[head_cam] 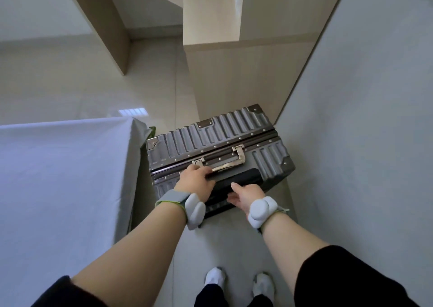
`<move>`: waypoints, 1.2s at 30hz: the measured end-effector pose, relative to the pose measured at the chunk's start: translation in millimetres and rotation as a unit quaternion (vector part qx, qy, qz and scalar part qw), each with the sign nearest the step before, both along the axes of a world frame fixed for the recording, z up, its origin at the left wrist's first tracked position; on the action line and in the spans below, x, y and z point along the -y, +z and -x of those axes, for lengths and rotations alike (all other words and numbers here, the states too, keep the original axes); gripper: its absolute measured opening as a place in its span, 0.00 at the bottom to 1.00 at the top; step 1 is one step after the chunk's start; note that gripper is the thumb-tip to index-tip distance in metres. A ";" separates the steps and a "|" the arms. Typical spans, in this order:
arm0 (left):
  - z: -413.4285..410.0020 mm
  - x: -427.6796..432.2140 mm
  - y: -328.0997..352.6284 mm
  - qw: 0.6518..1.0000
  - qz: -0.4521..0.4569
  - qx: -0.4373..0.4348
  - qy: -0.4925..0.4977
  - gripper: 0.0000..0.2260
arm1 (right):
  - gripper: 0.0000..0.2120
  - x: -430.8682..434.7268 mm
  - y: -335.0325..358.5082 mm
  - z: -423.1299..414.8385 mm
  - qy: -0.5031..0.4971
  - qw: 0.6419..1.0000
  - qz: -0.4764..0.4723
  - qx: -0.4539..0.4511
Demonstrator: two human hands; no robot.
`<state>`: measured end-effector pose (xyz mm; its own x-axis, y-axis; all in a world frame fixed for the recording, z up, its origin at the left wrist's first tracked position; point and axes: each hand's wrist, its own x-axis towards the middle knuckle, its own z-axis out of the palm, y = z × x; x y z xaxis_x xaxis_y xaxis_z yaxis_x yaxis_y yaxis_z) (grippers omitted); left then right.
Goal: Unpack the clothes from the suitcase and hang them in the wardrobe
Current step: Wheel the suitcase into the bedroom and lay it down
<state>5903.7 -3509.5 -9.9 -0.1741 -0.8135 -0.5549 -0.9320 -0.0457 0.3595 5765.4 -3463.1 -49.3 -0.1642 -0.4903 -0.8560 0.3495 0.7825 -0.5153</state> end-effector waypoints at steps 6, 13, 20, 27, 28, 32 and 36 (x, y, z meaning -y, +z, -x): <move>-14.1 -6.0 -44.1 0.996 -0.024 0.082 -0.015 0.30 | 0.20 2.0 -15.6 14.0 0.260 0.928 0.017 -0.265; -17.8 -7.8 -67.9 0.987 -0.060 0.149 0.001 0.38 | 0.10 5.9 -26.0 23.2 0.400 0.812 0.158 -0.395; -18.9 -10.8 -79.4 0.982 -0.072 0.173 -0.010 0.39 | 0.06 16.9 -31.2 25.2 0.472 0.769 0.156 -0.401; -24.7 -4.6 -84.8 0.972 -0.075 0.219 -0.033 0.38 | 0.33 4.3 -55.4 99.3 0.473 0.667 0.134 -0.561; -20.0 -3.6 -84.2 0.971 -0.068 0.228 -0.033 0.38 | 0.35 -1.1 -61.0 103.6 0.492 0.663 0.125 -0.550; -13.0 1.5 -82.4 0.965 -0.066 0.255 0.006 0.42 | 0.40 -15.5 -61.1 87.9 0.509 0.671 0.129 -0.523; -10.8 5.3 -83.8 0.955 -0.056 0.288 0.038 0.45 | 0.41 -38.4 -54.3 79.1 0.515 0.680 0.146 -0.500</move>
<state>5914.5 -3514.9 -93.7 0.2433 -0.7409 -0.6259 -0.9663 -0.1294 -0.2225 5686.2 -3424.7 -103.6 -0.0333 -0.9118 -0.4093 -0.9473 0.1594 -0.2780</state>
